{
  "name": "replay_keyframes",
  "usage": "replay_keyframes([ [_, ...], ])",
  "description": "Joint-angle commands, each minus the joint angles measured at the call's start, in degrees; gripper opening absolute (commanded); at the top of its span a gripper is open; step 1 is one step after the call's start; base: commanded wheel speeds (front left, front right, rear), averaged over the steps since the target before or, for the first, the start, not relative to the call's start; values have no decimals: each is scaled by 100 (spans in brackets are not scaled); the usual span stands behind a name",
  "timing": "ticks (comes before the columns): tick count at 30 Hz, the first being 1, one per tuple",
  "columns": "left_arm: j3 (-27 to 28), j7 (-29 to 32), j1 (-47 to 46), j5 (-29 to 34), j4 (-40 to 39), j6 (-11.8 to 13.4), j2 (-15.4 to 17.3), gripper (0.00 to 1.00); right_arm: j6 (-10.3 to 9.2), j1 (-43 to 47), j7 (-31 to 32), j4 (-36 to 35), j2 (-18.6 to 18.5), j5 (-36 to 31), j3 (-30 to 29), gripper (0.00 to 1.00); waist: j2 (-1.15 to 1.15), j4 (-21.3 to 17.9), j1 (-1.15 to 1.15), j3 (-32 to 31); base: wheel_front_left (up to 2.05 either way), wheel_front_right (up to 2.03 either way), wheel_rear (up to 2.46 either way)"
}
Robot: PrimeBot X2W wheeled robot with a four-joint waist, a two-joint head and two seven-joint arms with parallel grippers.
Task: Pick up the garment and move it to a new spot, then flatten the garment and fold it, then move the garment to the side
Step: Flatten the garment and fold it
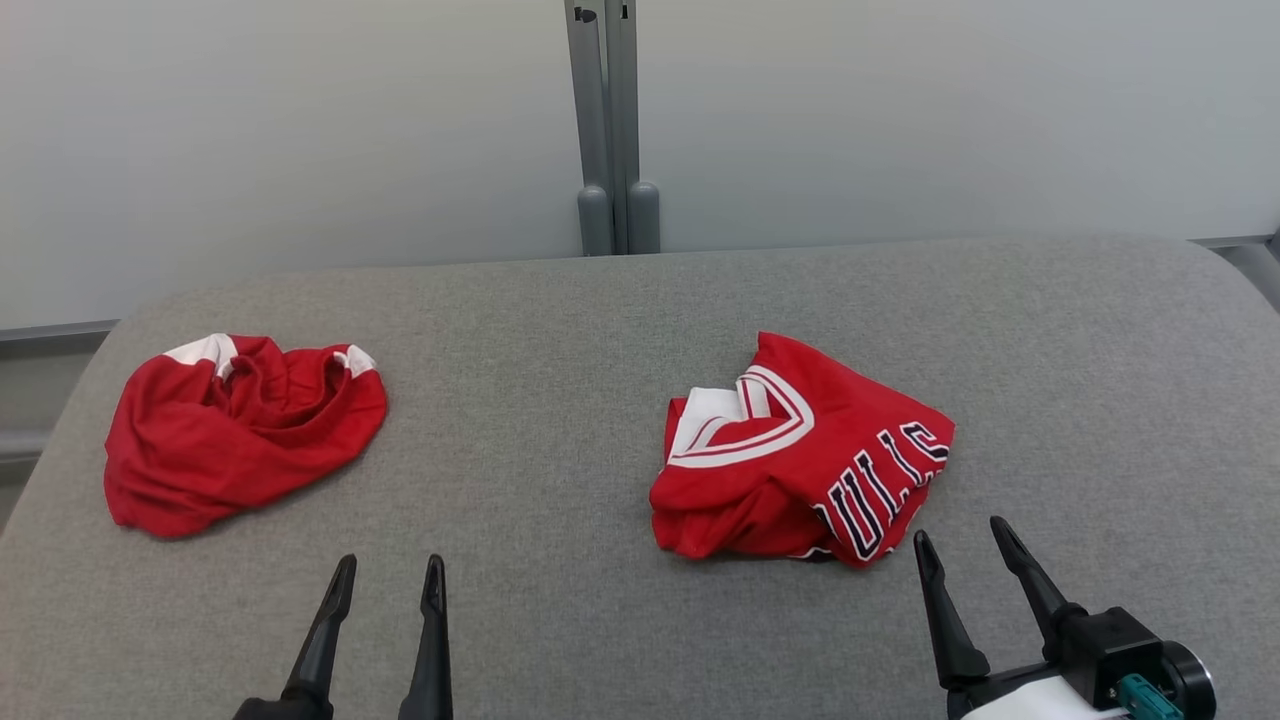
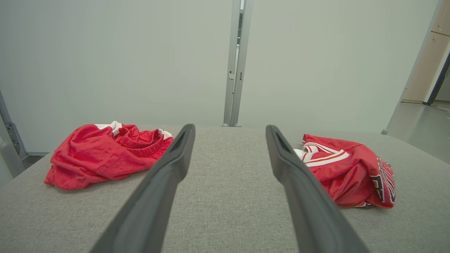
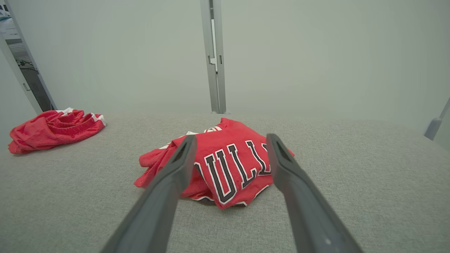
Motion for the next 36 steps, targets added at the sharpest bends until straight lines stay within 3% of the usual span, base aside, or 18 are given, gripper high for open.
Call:
replay_keyframes([
  [1,-9,-4,-65,34,18,25,-1,100,-8,-17,-20,15,-3,-27,-15,100,0,9,0,12,0,0,0],
  [36,-227,-3,-242,250,301,123,-1,100,-8,-179,-20,-37,-3,-90,62,100,0,-24,0,181,0,0,0],
])
